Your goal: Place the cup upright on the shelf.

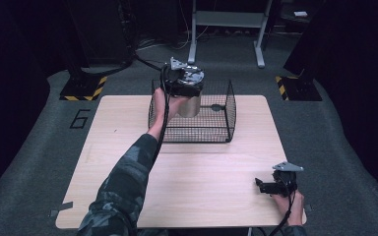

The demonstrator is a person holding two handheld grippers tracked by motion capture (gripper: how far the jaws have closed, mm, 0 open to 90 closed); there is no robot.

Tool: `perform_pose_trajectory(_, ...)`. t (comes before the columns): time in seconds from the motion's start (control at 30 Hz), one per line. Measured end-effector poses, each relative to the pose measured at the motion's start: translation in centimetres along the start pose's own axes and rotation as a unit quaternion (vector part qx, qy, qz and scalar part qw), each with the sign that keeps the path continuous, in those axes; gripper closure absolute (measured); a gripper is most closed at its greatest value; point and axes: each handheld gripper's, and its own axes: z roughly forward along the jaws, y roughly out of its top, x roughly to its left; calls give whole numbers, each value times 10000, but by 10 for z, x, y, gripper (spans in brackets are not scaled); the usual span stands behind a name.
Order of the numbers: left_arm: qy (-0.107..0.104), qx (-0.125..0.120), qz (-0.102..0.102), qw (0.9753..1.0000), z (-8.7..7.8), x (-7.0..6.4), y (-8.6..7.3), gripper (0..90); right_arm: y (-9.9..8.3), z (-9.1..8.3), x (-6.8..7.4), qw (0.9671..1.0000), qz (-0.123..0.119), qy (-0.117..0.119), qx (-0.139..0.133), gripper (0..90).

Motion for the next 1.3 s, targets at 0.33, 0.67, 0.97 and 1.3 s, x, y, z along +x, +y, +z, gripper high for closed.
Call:
perform_pose_trajectory(0.33, 76, 182, -155, 9997, 20, 5, -11, 36, 0, 0, 0, 10000, -16, 3, -5, 21)
perform_pose_trajectory(0.67, 212, 364, -411, 9983, 42, 10, -30, 37, 0, 0, 0, 10000, 0, -13, -18, 22)
perform_pose_trajectory(0.97, 299, 427, -496, 9974, 58, 9, -44, 37, 0, 1, 0, 10000, -12, -10, -32, 22)
perform_pose_trajectory(1.3, 399, 629, -536, 9958, 76, 7, -57, 37, 0, 0, 1, 10000, 24, -10, -21, 23)
